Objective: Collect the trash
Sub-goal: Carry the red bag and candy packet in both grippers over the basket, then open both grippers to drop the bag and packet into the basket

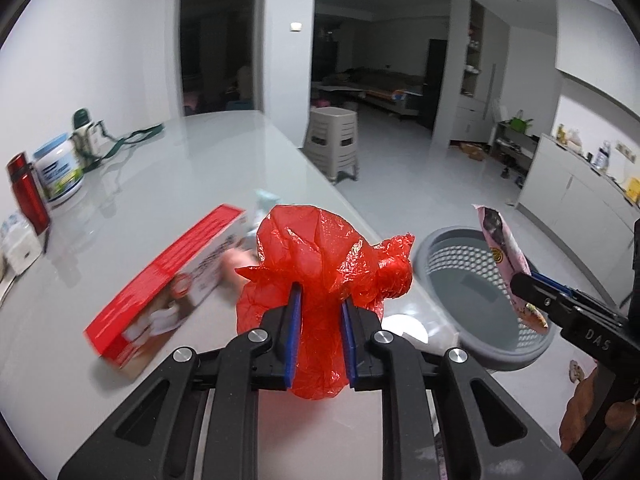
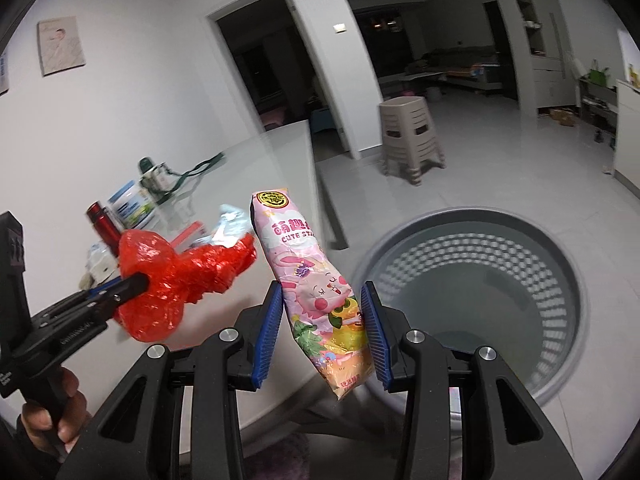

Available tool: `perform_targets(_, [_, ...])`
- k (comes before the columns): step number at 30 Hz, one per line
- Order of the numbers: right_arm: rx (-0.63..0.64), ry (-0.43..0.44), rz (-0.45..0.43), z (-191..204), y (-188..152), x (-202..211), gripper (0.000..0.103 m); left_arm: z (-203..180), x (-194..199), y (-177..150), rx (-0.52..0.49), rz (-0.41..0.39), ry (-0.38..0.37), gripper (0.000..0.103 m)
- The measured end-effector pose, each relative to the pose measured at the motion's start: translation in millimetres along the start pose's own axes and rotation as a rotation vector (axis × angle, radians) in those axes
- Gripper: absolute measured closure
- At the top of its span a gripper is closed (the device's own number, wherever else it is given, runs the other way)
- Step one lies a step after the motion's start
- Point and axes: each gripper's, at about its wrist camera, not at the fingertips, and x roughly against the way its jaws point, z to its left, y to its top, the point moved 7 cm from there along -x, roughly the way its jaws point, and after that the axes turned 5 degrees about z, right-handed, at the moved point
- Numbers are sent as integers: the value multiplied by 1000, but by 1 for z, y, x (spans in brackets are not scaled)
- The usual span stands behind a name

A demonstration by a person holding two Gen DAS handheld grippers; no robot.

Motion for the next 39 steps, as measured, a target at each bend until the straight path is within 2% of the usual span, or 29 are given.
perform_targets(12, [-121,-169,-6,-89,-6,18,64,-72,-39,19,-87,44,-130,85])
perform_targets(19, [-155,-232,21,-120,-12,9,64,-111,-62,20,-125,79,-171,85])
perform_targets(26, [-162,-301,41,-139,-15,0,64,-140,-87,17,-155,123,-185,85])
perform_targets(34, [-107,-389,48,-145,-14,-8,64,-158,-110,13,-170,163,-192,85])
perform_targets(39, [-113,-372,58,-149,-17,-12,64,-163,-121,11,-174,193,-192,85])
